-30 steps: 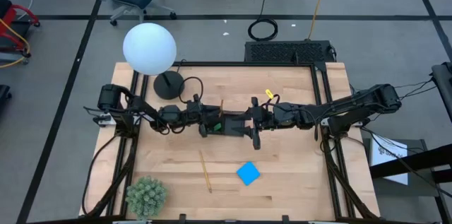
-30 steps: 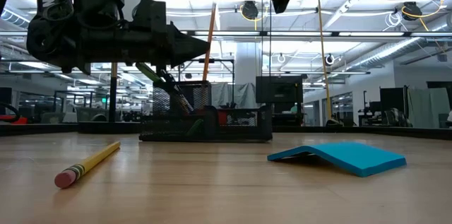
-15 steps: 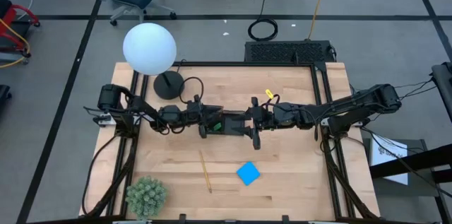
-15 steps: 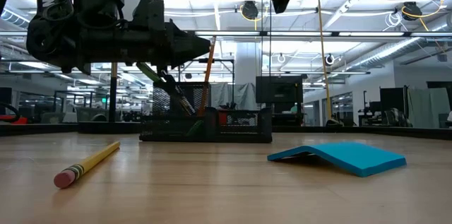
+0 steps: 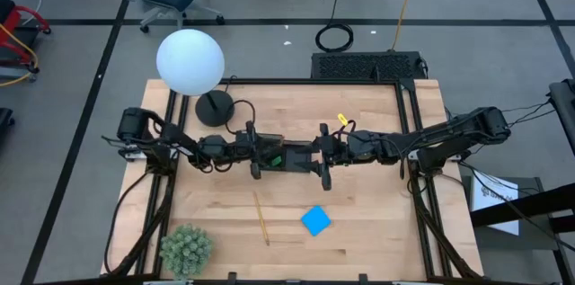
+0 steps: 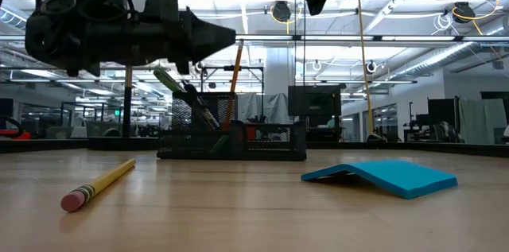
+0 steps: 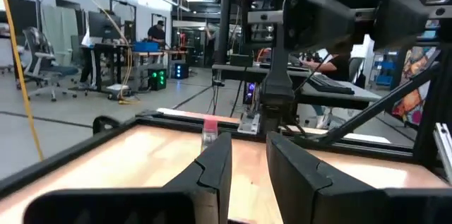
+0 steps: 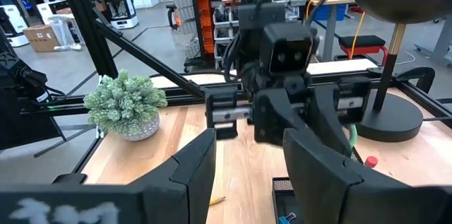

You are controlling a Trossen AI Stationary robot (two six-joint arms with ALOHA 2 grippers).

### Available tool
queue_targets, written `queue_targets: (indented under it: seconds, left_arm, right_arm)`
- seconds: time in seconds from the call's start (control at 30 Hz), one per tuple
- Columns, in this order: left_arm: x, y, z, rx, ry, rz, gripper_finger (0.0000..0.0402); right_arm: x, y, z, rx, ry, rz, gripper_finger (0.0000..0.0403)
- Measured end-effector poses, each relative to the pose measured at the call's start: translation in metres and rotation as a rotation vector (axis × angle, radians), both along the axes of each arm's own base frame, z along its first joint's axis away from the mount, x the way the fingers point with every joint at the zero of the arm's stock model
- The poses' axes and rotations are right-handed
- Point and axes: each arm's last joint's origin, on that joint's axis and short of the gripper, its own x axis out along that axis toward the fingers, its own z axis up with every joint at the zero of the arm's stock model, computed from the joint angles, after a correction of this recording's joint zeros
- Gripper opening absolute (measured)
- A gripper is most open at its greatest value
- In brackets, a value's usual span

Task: Pick and place office supplies into organizer
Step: Put the yellow pencil into the black desk organizer

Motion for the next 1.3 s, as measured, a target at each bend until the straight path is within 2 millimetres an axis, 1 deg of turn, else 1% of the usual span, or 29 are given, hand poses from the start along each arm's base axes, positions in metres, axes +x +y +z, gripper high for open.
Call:
queue_targets:
  seconds: [0.27,0.53,0.83,0.9,1.0,1.17,1.3]
  left_arm:
    - [-0.007,-0.005,0.025,0.07,-0.061,-0.005,0.0088]
    - [-0.016,-0.018,0.038,0.185,0.065,-0.041,0.0088]
    - [-0.034,-0.03,0.052,0.315,0.181,-0.094,0.0088]
    - [-0.036,-0.031,0.054,0.343,0.229,-0.106,0.0088]
    - [-0.035,-0.034,0.061,0.397,0.348,-0.136,0.0088]
    - [-0.026,-0.044,0.082,0.538,0.601,-0.247,0.0088]
    - [-0.021,-0.056,0.1,0.638,0.681,-0.354,0.0088]
  right_arm:
    - [0.0,0.0,0.0,0.0,0.001,0.0,0.0155]
    - [0.0,0.0,0.0,-0.005,0.001,0.001,0.0155]
    - [0.0,0.0,0.0,-0.019,0.001,0.003,0.0155]
    - [0.0,0.0,0.0,-0.019,0.001,0.003,0.0155]
    - [0.0,0.0,0.0,-0.019,0.003,0.003,0.0155]
    - [0.0,0.0,-0.001,-0.033,0.008,0.005,0.0155]
    - [0.0,0.0,-0.001,-0.045,0.009,0.007,0.0155]
